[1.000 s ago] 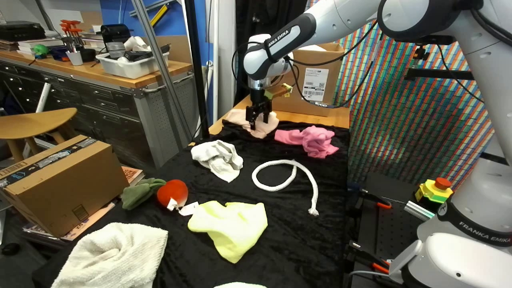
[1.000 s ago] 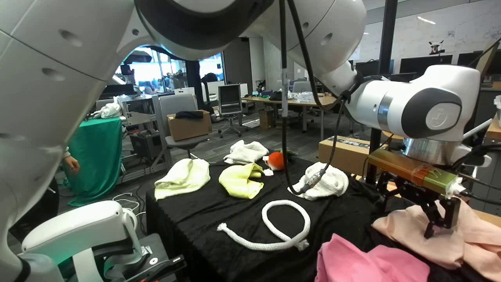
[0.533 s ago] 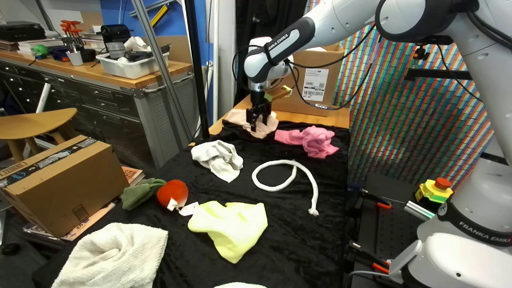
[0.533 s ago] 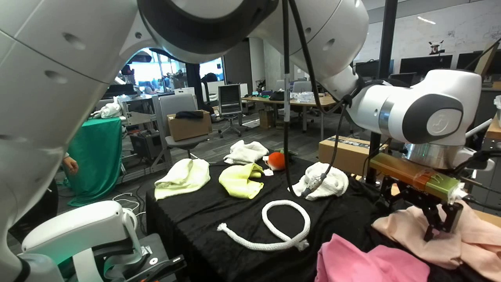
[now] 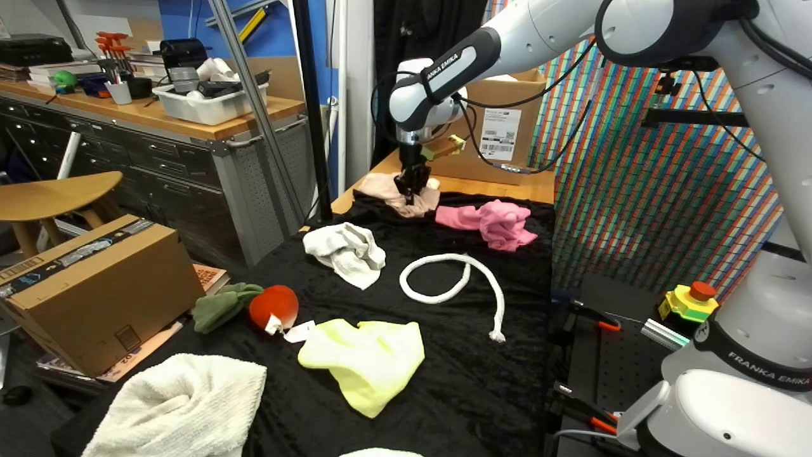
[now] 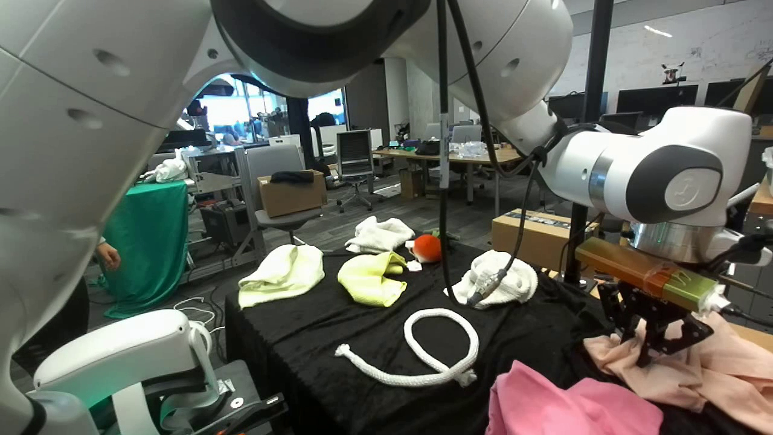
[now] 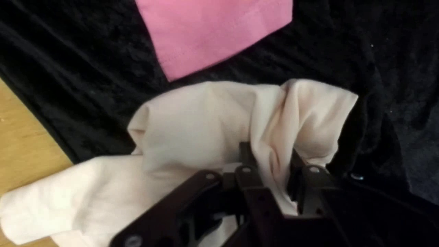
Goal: Put the things on one heap
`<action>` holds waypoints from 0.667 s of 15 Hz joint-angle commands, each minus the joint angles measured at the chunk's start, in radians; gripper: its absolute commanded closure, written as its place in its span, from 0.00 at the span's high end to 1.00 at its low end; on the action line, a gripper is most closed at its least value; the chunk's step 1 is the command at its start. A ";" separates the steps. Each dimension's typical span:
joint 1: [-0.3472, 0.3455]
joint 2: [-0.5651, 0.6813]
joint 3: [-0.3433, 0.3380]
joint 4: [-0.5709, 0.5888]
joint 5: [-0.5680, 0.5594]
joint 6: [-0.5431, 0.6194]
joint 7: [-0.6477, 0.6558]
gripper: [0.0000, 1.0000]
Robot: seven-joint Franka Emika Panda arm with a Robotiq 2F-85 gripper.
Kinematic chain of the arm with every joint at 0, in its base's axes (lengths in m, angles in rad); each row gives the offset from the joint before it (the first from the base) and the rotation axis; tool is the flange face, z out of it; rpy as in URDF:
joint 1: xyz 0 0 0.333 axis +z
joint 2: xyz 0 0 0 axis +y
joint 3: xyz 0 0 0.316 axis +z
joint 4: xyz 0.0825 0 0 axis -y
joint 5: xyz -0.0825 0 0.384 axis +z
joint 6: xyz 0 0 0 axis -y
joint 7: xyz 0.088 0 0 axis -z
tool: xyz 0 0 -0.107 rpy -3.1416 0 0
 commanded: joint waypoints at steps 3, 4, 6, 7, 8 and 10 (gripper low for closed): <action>-0.025 -0.041 0.018 -0.026 0.026 -0.008 -0.066 0.08; -0.031 -0.051 0.023 -0.035 0.029 -0.009 -0.085 0.08; -0.048 -0.072 0.039 -0.051 0.040 -0.018 -0.138 0.08; -0.056 -0.084 0.047 -0.061 0.048 -0.023 -0.165 0.08; -0.066 -0.107 0.056 -0.082 0.056 -0.022 -0.202 0.08; -0.071 -0.154 0.057 -0.128 0.059 -0.010 -0.245 0.08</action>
